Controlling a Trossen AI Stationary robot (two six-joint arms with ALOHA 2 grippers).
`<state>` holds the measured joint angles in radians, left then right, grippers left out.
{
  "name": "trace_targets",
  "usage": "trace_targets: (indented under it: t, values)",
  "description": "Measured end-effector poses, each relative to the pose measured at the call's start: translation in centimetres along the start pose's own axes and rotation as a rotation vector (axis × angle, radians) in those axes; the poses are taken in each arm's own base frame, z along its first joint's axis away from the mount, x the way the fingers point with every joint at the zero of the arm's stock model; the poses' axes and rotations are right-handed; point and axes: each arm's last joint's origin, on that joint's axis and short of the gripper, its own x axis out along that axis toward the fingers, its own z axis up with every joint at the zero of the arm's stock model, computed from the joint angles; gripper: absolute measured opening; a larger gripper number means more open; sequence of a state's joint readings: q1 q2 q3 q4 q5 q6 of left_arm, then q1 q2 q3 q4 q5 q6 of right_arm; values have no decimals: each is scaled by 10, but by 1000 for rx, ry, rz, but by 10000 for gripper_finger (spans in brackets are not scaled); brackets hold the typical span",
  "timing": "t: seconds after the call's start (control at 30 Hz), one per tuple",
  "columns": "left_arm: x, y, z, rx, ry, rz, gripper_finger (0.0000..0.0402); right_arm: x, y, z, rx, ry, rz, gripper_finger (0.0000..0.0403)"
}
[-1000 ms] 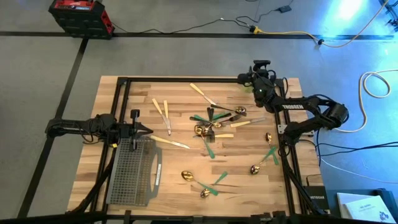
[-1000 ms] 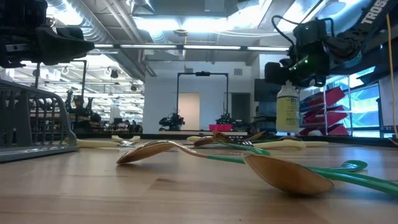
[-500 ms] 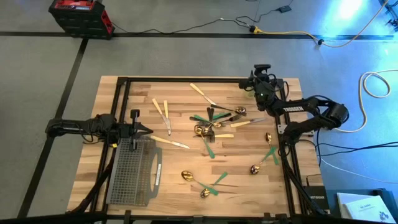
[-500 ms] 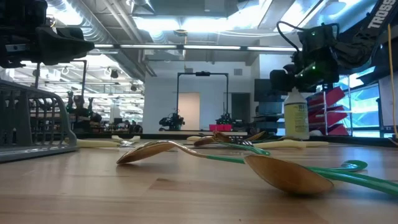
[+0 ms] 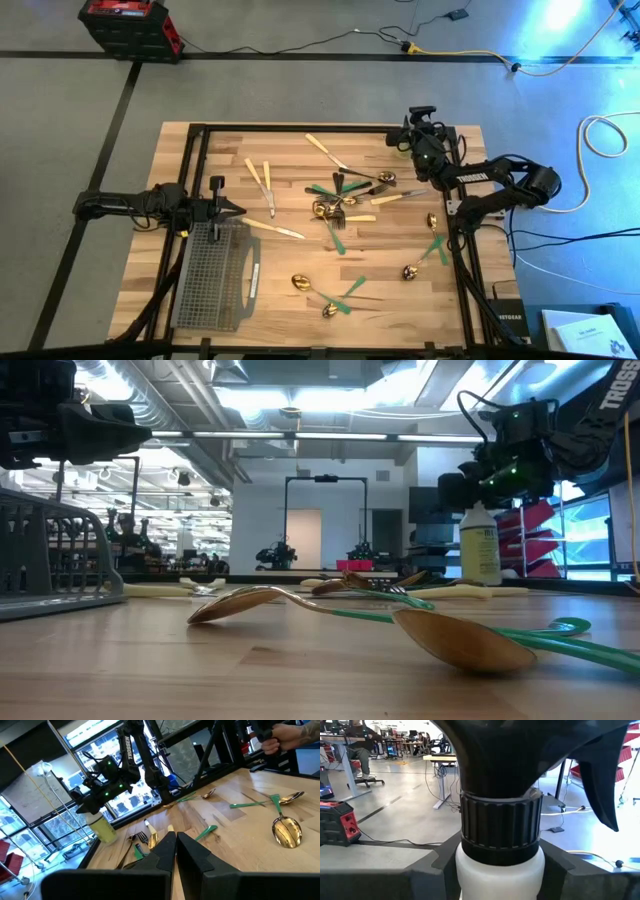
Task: Sort silverware
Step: Move the spray bottle from the lower middle to the upper right
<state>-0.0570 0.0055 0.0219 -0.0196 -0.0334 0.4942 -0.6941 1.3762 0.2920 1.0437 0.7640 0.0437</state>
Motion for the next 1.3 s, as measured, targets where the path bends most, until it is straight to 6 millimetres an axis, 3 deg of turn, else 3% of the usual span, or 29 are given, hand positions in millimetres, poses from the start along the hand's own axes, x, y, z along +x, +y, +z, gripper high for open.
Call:
trace_targets:
  t: [0.57, 0.97, 1.3]
  values:
    - [0, 0, 0, 0, 0, 0, 0, 0, 2, 0, -28, 3, 61, 161]
    - [0, 0, 0, 0, 0, 0, 0, 0, 2, 0, -28, 3, 53, 250]
    - [0, 0, 0, 0, 0, 0, 0, 0, 1, -3, -49, 26, 47, 285]
